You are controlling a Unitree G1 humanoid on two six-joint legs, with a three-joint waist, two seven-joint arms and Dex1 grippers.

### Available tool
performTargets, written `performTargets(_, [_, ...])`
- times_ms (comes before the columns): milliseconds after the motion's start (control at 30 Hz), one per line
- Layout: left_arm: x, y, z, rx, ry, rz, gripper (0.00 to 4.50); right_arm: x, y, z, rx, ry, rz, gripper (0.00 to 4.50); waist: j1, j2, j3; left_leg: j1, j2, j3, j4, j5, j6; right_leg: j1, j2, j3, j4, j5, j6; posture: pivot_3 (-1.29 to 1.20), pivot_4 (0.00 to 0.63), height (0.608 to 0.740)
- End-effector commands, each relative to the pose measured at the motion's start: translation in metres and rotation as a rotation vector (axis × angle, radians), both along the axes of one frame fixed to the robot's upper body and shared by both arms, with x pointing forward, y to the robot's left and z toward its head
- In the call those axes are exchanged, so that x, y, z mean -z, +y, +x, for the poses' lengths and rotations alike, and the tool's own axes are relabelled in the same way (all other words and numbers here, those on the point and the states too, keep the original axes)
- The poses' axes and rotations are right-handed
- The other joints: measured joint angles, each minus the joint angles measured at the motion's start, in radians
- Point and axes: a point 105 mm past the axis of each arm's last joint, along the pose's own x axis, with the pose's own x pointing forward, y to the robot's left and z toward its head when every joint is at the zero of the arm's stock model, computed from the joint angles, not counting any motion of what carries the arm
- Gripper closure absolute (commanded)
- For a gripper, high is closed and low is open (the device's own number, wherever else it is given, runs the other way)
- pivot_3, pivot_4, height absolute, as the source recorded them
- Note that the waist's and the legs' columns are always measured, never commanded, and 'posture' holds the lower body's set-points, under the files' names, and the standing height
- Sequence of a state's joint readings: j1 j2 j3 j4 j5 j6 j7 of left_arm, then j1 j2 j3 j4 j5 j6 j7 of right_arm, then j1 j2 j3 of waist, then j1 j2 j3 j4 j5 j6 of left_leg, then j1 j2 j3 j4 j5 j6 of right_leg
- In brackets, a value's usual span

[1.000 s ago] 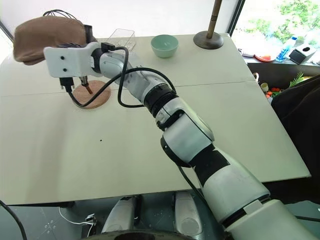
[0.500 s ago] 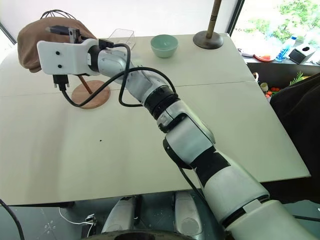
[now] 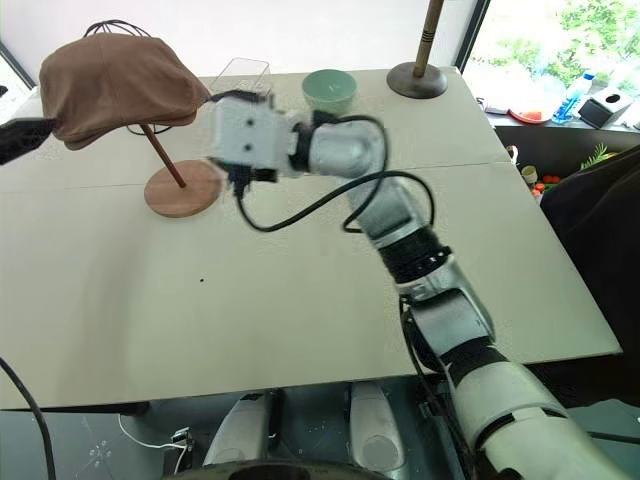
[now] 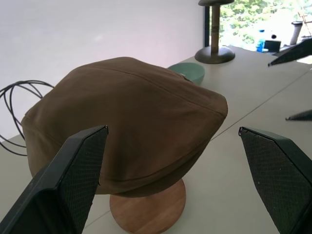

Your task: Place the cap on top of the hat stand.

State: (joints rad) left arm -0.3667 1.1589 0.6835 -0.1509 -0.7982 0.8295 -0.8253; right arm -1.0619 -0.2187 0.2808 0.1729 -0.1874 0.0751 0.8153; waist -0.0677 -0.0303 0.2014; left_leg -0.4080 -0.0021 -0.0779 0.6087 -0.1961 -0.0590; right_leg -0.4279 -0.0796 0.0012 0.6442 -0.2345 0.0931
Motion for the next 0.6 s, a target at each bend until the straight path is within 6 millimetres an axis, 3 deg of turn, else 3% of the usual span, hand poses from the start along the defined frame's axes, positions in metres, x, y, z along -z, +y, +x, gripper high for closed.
performTargets(33, [-0.019, -0.024, -0.007, 0.07, -0.063, 0.214, 0.0, -0.03, -0.058, -0.027, -0.053, 0.332, 0.062, 0.31, 0.009, 0.0, 0.001, -0.001, 0.001, -0.001, 0.0, 0.0, 0.0, -0.001, 0.0, -0.001, 0.001, -0.001, -0.001, 0.0, 0.15, 0.74])
performTargets(67, [-0.018, -0.03, -0.007, 0.085, -0.066, 0.263, 0.0, -0.035, -0.069, -0.032, -0.057, 0.433, 0.077, 0.05, 0.017, 0.0, 0.001, -0.001, 0.0, -0.001, 0.001, 0.0, 0.0, -0.001, 0.0, -0.001, 0.001, -0.001, -0.001, 0.0, 0.15, 0.74])
performTargets(233, [-0.01, -0.05, 0.001, 0.102, -0.1, 0.54, 0.0, -0.064, -0.099, -0.066, -0.175, 0.793, 0.122, 0.05, 0.024, 0.002, 0.002, -0.001, 0.0, 0.001, 0.002, 0.0, 0.0, -0.001, -0.001, 0.0, 0.0, -0.004, -0.006, 0.0, 0.15, 0.74])
performTargets(300, [-0.009, -0.054, 0.006, 0.088, -0.131, 0.625, 0.0, -0.073, -0.107, -0.072, -0.195, 0.838, 0.141, 0.05, 0.023, 0.003, 0.003, 0.0, 0.001, 0.001, 0.001, 0.0, 0.0, -0.001, 0.0, 0.0, 0.001, -0.005, -0.009, 0.0, 0.15, 0.74])
performTargets(400, [-0.008, -0.058, 0.011, 0.083, -0.147, 0.643, 0.0, -0.076, -0.111, -0.066, -0.145, 0.853, 0.174, 0.05, 0.021, 0.002, 0.002, 0.0, 0.001, 0.002, 0.001, 0.0, 0.0, -0.001, 0.0, 0.0, 0.0, -0.006, -0.009, 0.0, 0.15, 0.74])
performTargets(600, [0.014, -0.049, 0.021, 0.039, -0.151, 0.764, 0.0, -0.062, -0.119, -0.058, -0.08, 0.828, 0.145, 0.05, 0.024, 0.003, 0.003, -0.001, 0.001, 0.003, 0.002, 0.0, 0.001, -0.001, -0.001, 0.0, 0.0, -0.006, -0.008, 0.0, 0.15, 0.74])
